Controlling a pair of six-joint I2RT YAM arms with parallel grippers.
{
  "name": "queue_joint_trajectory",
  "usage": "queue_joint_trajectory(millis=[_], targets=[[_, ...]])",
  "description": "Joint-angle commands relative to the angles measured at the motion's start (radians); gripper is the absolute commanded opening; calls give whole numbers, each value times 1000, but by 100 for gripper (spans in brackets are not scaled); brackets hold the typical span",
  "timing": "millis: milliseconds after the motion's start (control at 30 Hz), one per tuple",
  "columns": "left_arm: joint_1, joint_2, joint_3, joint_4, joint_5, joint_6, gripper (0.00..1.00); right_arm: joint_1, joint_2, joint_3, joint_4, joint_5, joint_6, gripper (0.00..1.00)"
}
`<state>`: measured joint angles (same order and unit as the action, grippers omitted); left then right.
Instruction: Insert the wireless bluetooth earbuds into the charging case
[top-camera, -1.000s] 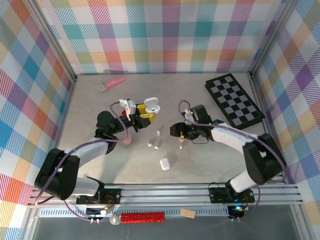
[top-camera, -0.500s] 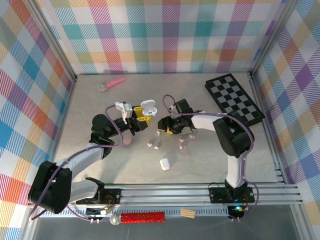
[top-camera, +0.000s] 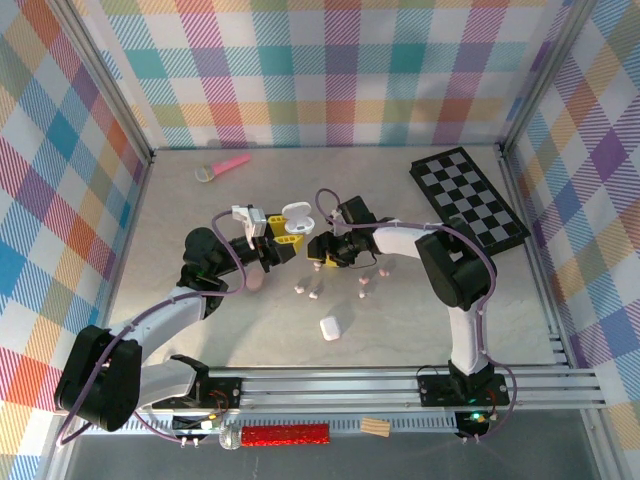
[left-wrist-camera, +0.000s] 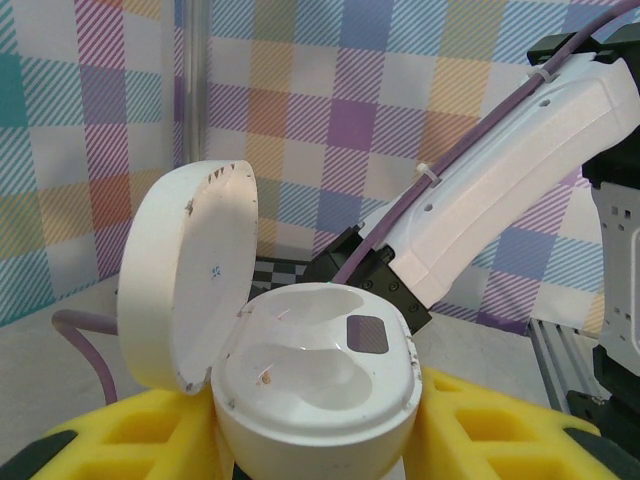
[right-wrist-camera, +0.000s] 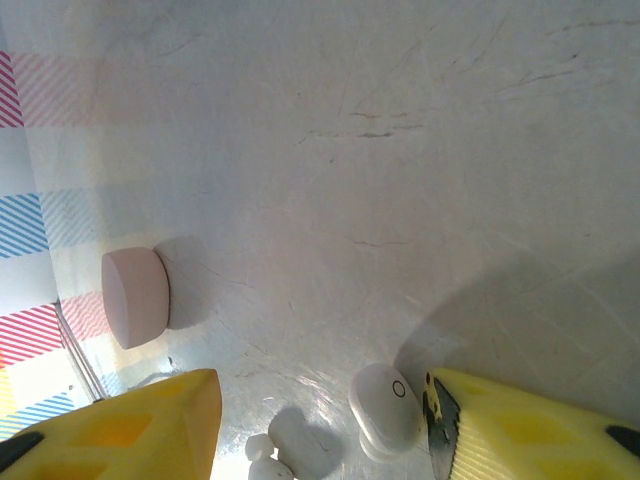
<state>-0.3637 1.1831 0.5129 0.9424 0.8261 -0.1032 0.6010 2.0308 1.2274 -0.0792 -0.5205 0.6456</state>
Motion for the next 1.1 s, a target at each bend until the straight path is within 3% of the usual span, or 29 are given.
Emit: queue_joint_trajectory(millis=[0, 400, 633, 1067], targets=[[11, -26, -4, 16, 15, 21, 43, 16, 20, 6, -32, -15, -10, 54], [11, -31, -8, 15, 8, 31, 43, 22, 23, -8, 29, -44, 24, 39], [11, -39, -11, 6, 10, 37, 43, 28, 44, 10, 13, -56, 26, 38], [12, -48, -16, -5, -5, 60, 43, 84, 87, 146, -289, 142, -137, 35]])
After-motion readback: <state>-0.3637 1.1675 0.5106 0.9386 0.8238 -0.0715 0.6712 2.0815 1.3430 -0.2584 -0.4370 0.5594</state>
